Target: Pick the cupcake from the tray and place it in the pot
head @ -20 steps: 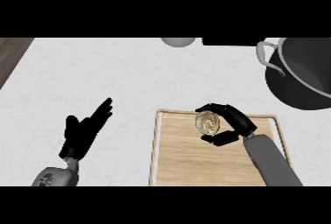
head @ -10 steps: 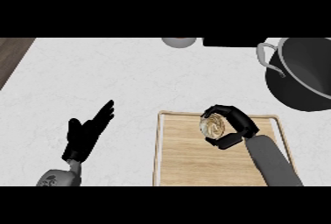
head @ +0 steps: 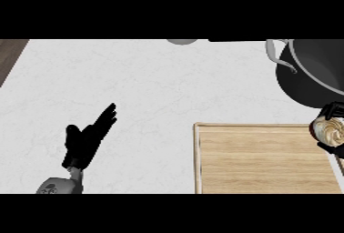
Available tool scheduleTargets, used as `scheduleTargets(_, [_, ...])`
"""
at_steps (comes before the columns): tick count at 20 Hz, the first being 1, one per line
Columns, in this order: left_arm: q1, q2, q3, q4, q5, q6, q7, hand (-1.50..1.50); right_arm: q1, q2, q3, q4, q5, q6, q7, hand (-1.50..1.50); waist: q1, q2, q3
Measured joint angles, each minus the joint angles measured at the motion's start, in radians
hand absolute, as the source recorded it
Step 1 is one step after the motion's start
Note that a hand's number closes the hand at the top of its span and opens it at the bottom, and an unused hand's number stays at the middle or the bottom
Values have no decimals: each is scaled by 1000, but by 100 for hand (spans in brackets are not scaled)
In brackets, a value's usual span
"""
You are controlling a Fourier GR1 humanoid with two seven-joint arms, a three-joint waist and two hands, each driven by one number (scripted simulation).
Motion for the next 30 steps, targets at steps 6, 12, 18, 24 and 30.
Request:
scheduleTargets(6, [-5,-4,-1,3,4,-6,-3,0,11,-156,-55,20,-55,-4,-35,150,13,6,6])
scheduleTargets(12, [-16,-9,-11,1,1,-10,2,0,27,-260,-70,21,-69,-44,-96,150,27,4,7])
scheduleTargets(18, [-25,-8,-12,13,-2,-16,-3,0,27,-331,-69,14,-62,-114,-176,150,46,5,6])
scheduleTargets(24, [-40,-9,-19,18,-6,-23,1,0,6,-390,-51,28,-42,-161,-234,150,67,4,2])
scheduleTargets(30, [-55,-9,-25,27,-7,-38,3,0,-53,-429,-5,49,3,-191,-263,150,89,4,-2])
